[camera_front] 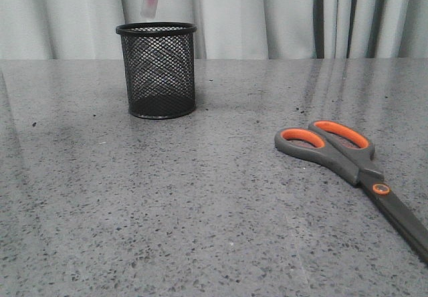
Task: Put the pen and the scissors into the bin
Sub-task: 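Carry the highlighter above the mesh cup and lower it in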
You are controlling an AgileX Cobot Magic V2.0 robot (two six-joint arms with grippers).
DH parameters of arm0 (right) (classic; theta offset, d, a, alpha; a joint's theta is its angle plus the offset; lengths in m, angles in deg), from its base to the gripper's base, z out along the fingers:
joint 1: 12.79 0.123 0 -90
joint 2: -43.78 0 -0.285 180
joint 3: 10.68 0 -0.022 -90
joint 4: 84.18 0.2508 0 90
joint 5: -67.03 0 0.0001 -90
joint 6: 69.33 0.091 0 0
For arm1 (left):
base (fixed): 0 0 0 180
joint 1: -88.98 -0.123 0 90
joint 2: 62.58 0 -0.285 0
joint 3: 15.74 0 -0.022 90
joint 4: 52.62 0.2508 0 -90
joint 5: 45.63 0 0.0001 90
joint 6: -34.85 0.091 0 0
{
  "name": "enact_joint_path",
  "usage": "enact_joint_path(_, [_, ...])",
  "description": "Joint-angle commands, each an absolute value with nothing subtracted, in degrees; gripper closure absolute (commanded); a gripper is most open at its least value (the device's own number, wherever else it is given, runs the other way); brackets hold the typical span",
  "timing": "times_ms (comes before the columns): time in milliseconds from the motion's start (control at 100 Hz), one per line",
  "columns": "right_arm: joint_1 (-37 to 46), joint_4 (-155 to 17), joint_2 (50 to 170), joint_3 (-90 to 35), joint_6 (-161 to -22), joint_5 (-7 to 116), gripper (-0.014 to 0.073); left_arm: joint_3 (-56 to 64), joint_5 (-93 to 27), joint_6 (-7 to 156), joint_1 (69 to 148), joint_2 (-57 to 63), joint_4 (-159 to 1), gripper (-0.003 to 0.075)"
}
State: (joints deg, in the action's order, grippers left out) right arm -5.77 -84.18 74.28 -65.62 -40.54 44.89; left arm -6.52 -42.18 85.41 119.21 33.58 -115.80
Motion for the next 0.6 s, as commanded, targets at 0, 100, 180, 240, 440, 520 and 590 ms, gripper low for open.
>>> enact_joint_path(0, [-5.68,-84.85,75.08,-63.5,-41.11,49.54,0.0184,-8.34,-45.07,85.61,119.64,32.81,-116.97,0.0738])
enact_joint_path(100, [-5.68,-84.85,75.08,-63.5,-41.11,49.44,0.0184,-8.34,-44.28,85.61,119.64,34.04,-116.97,0.0739])
enact_joint_path(180, [-5.68,-84.85,75.08,-63.5,-41.11,49.35,0.0184,-8.34,-43.59,85.61,119.64,34.16,-117.06,0.0739])
enact_joint_path(240, [-5.68,-84.85,75.08,-63.5,-41.11,49.35,0.0184,-8.22,-43.49,85.61,119.64,34.16,-117.06,0.0738])
enact_joint_path(440, [-5.68,-84.85,75.08,-63.5,-41.11,49.35,0.0184,-7.9,-42.78,85.68,119.64,34.16,-116.83,0.0702])
enact_joint_path(520, [-5.68,-84.85,75.08,-63.5,-41.11,49.35,0.0184,-7.9,-42.53,85.68,119.64,34.16,-116.13,0.0609])
enact_joint_path(590, [-5.68,-84.85,75.08,-63.5,-41.11,49.35,0.0184,-7.9,-41.56,85.68,119.64,33.84,-114.48,0.0483])
